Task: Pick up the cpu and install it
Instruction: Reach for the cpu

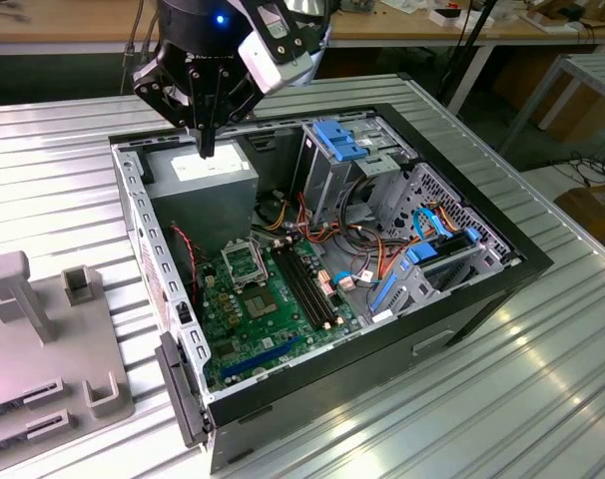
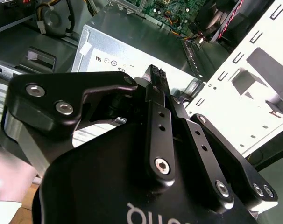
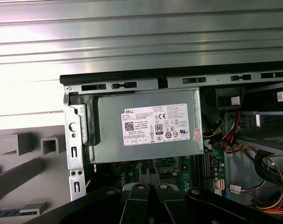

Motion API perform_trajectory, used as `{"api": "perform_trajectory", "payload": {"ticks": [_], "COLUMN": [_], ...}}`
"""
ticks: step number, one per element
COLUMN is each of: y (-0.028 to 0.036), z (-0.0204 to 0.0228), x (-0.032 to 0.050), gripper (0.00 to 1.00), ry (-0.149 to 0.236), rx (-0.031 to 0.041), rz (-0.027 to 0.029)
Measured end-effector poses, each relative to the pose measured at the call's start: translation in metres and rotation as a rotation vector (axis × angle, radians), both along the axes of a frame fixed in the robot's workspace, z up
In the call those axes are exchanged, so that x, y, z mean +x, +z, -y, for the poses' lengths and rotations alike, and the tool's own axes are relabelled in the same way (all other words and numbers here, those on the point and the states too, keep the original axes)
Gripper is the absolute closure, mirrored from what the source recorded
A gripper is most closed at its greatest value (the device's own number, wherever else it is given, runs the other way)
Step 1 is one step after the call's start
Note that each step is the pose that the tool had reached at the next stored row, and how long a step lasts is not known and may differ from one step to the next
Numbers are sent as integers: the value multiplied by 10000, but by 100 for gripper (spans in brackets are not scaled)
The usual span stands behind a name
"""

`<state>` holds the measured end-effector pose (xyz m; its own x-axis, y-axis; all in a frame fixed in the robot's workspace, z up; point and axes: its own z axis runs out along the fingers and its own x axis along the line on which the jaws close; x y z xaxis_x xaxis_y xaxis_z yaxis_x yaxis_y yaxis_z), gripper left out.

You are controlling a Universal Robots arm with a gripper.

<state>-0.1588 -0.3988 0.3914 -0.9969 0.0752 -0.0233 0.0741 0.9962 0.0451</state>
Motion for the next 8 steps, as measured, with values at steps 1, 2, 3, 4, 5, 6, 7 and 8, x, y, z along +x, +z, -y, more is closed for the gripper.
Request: {"api": "perform_trajectory", "payload": {"ticks": [1, 2, 3, 4, 5, 6, 7, 8], "y": [0, -1, -1, -2, -2, -2, -2, -3], "z": [0, 0, 0, 0, 0, 0, 0, 0], "x": [-5, -8, -13, -17, -21, -25, -28, -34], "gripper": [89, 89, 89, 89, 89, 89, 89, 89], "ry": [-1, -1, -1, -2, -1, -1, -1, -1], "rx": [0, 0, 0, 1, 0, 0, 0, 0], "rz": [0, 0, 0, -1, 0, 0, 0, 0]}}
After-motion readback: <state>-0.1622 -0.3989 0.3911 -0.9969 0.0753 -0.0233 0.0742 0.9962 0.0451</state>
